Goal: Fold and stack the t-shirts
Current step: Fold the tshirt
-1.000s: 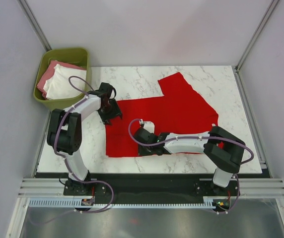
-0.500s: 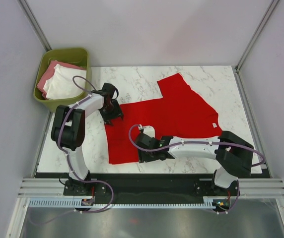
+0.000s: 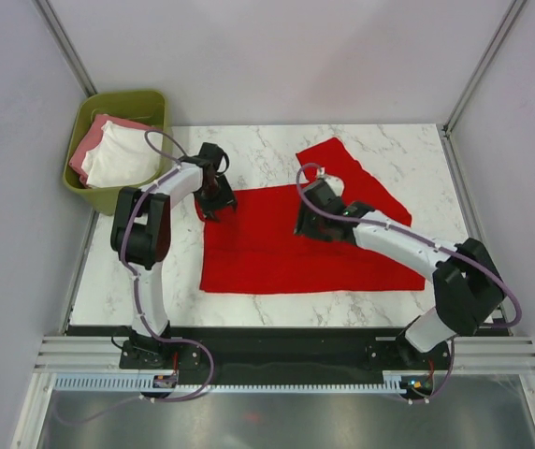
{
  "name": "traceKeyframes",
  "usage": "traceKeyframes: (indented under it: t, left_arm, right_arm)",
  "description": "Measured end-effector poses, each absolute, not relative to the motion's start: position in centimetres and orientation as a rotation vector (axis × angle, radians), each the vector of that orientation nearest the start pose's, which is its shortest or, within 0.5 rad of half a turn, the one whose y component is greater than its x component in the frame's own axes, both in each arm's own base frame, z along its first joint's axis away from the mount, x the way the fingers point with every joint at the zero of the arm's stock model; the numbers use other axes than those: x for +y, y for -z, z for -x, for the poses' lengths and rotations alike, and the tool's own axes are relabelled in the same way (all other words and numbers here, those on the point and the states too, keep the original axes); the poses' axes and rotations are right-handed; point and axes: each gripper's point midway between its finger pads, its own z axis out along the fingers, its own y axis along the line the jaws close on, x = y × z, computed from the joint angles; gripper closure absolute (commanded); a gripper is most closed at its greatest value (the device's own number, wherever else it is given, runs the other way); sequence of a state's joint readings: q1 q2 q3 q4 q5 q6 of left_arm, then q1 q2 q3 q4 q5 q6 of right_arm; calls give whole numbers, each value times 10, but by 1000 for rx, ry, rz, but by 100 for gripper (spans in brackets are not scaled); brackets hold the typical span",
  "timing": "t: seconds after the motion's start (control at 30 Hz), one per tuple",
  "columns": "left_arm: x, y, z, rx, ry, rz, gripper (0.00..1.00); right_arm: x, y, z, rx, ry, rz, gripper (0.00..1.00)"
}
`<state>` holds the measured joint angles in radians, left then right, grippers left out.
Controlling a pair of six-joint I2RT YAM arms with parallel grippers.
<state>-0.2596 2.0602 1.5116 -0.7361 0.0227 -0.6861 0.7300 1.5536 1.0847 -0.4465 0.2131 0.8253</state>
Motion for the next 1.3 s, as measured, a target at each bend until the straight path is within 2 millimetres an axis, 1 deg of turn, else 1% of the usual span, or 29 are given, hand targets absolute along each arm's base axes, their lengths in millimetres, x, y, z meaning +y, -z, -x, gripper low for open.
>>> traceKeyframes:
  t: [0.03,0.07,0.13,0.27,0.3,0.33,0.4,0.43,0.53,0.63,0.73,0.8,0.9,0.93,1.03,1.1,1.23,1.3]
  left_arm:
    - [-138,-23,-407,2818,213,607,34]
    - [-138,-23,-411,2812,207,608,34]
    - [-136,-24,-416,2807,204,617,32]
    - [-125,-25,-416,2801,185,650,24]
    - [-122,-26,-414,2800,181,655,20]
    - [-120,-27,-411,2801,174,659,18]
    - [-116,-36,-406,2798,168,662,13]
    - [-115,-40,-407,2788,171,658,12]
    - [-115,-58,-414,2751,193,639,11]
    - [-115,-78,-431,2694,231,629,9]
    - [-109,-96,-448,2637,259,644,9]
    - [-102,-106,-460,2600,269,662,9]
    - [-93,-109,-475,2573,270,685,10]
    - [-91,-106,-480,2572,268,693,10]
    - [-88,-89,-491,2590,253,710,12]
    - [-88,-73,-497,2612,240,717,12]
    - [-87,-46,-504,2650,203,730,13]
    - [-85,-38,-508,2658,186,733,15]
  right_arm:
    - [240,-105,-312,2483,-378,-268,40]
    - [230,-108,-323,2471,-365,-307,41]
    - [203,-113,-354,2440,-337,-412,41]
    - [163,-119,-419,2382,-280,-545,41]
    - [157,-119,-431,2374,-272,-560,41]
    - [150,-118,-444,2369,-261,-577,41]
    - [138,-117,-471,2353,-247,-600,41]
    - [131,-114,-483,2350,-233,-606,41]
    - [116,-108,-518,2337,-193,-603,41]
    - [104,-100,-544,2331,-156,-585,41]
    - [92,-89,-565,2337,-124,-579,41]
    - [84,-80,-576,2344,-108,-581,39]
    - [74,-65,-590,2351,-92,-593,34]
    - [69,-59,-596,2354,-84,-598,33]
    - [59,-43,-611,2359,-65,-596,30]
    - [52,-34,-617,2366,-44,-587,30]
    - [47,-35,-626,2353,-14,-550,30]
    - [47,-31,-627,2359,-2,-527,34]
